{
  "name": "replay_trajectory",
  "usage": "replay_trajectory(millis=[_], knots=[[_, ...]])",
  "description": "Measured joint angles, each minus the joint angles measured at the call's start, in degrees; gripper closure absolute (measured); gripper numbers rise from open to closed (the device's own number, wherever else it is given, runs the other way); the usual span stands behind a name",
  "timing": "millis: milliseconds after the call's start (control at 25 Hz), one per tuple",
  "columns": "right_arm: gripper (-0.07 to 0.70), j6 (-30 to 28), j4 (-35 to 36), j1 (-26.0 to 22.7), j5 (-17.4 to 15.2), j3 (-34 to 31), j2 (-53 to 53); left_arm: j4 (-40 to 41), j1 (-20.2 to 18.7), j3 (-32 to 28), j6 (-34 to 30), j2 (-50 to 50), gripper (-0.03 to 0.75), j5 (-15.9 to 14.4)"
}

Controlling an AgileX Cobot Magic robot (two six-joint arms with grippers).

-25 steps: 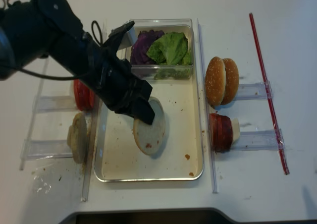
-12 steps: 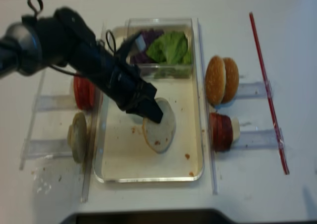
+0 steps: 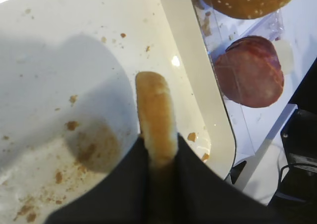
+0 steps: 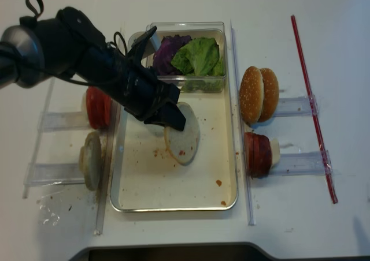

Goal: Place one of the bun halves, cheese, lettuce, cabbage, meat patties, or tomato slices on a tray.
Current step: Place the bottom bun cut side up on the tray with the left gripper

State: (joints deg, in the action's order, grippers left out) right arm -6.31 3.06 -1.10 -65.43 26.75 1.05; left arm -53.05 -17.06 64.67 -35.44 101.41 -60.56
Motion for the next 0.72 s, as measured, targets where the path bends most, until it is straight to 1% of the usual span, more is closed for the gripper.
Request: replay_trajectory(millis=[200, 440, 720], knots=[[-0.062, 0.00, 0.00, 0.00, 0.00, 0.00, 0.00, -0.11, 0.00, 0.04, 0.32, 2.27, 0.660, -0.88], [-0.062, 0.00, 0.00, 0.00, 0.00, 0.00, 0.00, -0.11, 0.00, 0.04, 0.41, 3.10, 0.661, -0.88], [-0.062, 0.00, 0.00, 0.00, 0.00, 0.00, 0.00, -0.11, 0.00, 0.04, 2.08, 3.10, 0.661, -0.88]])
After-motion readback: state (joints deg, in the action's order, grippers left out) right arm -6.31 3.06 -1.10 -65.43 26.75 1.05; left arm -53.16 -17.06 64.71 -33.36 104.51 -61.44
